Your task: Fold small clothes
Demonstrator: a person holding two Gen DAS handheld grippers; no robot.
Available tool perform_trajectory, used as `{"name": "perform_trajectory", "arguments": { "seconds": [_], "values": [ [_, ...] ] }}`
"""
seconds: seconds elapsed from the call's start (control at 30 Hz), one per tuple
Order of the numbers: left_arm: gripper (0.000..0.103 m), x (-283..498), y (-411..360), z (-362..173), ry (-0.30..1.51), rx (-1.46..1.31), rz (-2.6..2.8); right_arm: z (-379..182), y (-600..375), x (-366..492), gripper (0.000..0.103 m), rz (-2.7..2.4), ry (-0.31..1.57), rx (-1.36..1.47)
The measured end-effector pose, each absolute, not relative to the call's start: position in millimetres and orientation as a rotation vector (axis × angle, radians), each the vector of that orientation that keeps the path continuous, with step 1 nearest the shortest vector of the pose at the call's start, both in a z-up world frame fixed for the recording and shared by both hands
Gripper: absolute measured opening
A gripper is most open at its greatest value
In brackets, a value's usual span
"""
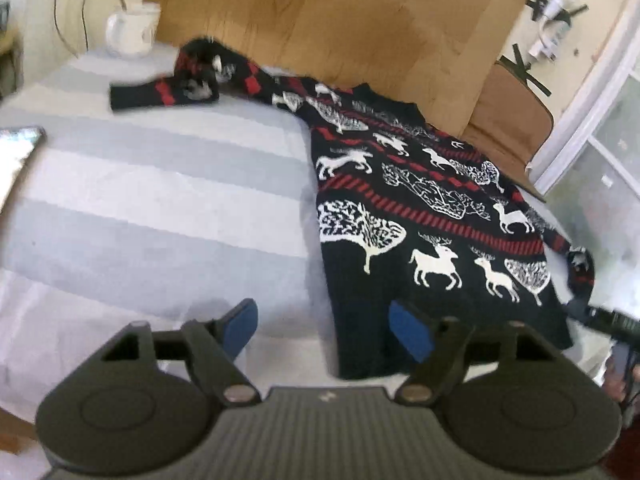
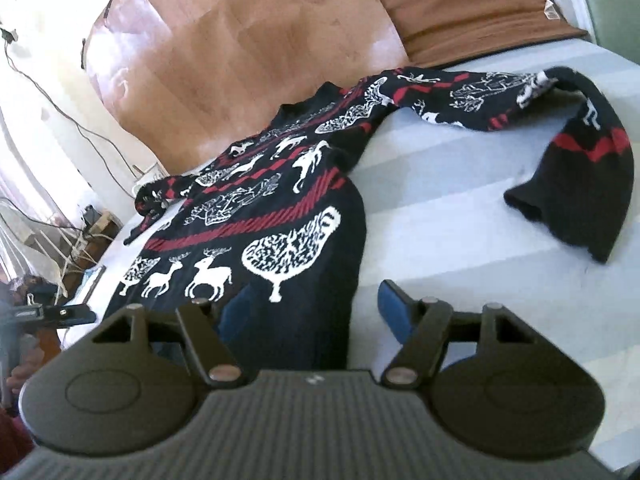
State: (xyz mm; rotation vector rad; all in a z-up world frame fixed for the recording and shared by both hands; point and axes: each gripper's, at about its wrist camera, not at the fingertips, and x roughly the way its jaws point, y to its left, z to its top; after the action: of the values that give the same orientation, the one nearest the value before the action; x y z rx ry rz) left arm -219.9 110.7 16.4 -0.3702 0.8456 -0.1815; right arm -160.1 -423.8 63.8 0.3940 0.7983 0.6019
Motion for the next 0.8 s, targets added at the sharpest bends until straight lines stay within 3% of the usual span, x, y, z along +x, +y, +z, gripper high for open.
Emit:
{"name": "perform_trajectory", "arguments": {
  "seconds": [0.03, 0.07, 0.1, 0.13, 0.17, 0.2, 0.43, 0.53, 0.63, 0.67, 0.77, 0.8],
  "values": [
    [0.063, -215, 105, 11, 0.870, -0.382, -0.183, 63, -421, -164, 0.070, 0.600, 0.790, 0.386],
    [0.054, -214, 99, 10, 0.855, -0.360, -0.176, 62, -416, -167, 0.053, 0.603, 0.787, 0.369],
    [0.040, -210, 93, 11, 0.869, -0.327, -0.194, 61, -411, -168, 0.030, 0.609, 0.796, 0.351],
    [0.016, -207, 86, 9, 0.887, -0.307, -0.211, 59, -405, -170, 0.021, 0.600, 0.799, 0.331],
    [0.006, -205, 81, 8, 0.901, -0.290, -0.219, 57, -402, -172, 0.012, 0.588, 0.798, 0.307],
    [0.006, -203, 77, 8, 0.911, -0.272, -0.224, 56, -400, -173, 0.011, 0.584, 0.796, 0.296],
    [0.005, -237, 69, 43, 0.891, -0.111, -0.264, 96, -418, -197, 0.007, 0.587, 0.762, 0.211],
    [0.010, -234, 69, 33, 0.968, -0.065, -0.252, 79, -413, -194, 0.009, 0.608, 0.899, 0.154],
    [0.011, -230, 79, 35, 0.959, -0.016, -0.171, 76, -433, -182, 0.013, 0.510, 0.874, 0.226],
    [0.015, -229, 89, 45, 0.917, -0.034, -0.136, 79, -448, -177, 0.016, 0.478, 0.833, 0.309],
    [0.020, -224, 111, 77, 0.764, -0.131, -0.084, 87, -487, -166, 0.050, 0.359, 0.690, 0.528],
    [0.020, -220, 112, 85, 0.724, -0.144, -0.076, 88, -494, -162, 0.056, 0.315, 0.651, 0.571]
  ]
}}
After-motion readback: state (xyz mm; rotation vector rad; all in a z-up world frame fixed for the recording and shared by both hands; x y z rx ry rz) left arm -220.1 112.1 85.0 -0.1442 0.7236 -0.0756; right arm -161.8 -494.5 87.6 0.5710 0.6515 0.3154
